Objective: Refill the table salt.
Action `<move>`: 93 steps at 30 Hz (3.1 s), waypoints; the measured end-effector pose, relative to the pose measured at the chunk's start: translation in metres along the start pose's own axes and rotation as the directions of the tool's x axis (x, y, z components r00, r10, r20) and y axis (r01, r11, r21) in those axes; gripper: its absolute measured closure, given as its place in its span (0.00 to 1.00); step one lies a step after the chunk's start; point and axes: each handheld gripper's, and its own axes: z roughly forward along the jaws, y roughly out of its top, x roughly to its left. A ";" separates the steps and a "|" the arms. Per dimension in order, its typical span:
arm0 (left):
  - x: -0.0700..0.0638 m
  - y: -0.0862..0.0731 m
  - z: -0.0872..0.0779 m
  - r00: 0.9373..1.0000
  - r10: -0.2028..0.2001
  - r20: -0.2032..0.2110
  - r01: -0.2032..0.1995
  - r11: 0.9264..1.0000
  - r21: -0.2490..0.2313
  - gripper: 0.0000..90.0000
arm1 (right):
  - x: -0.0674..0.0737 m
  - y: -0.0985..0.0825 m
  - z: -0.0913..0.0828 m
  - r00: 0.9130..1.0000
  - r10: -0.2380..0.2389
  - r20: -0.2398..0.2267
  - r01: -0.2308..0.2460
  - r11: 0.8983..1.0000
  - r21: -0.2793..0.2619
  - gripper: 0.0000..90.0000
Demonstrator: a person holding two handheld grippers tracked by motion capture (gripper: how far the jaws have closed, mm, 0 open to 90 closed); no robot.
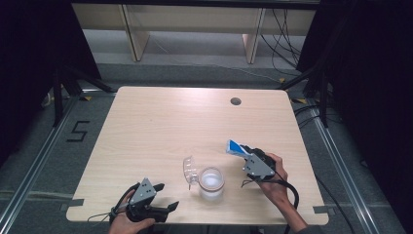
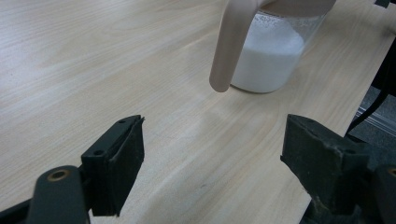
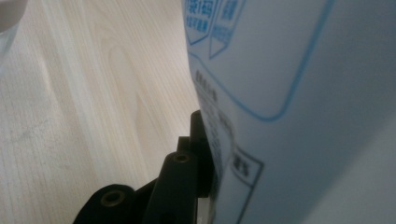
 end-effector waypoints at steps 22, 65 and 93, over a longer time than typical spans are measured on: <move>0.000 0.000 -0.001 1.000 0.004 -0.002 -0.004 1.000 0.002 0.23 | -0.011 -0.025 0.009 0.947 0.313 -0.072 -0.313 0.950 0.012 0.97; 0.001 0.001 -0.003 1.000 0.017 -0.007 -0.017 1.000 -0.004 0.23 | -0.019 -0.040 -0.035 0.807 0.588 0.053 -0.589 0.808 -0.004 0.34; 0.004 0.003 -0.004 1.000 -0.014 0.000 0.014 1.000 -0.004 0.23 | 0.013 -0.039 -0.075 0.713 0.701 -0.020 -0.696 0.712 0.097 0.17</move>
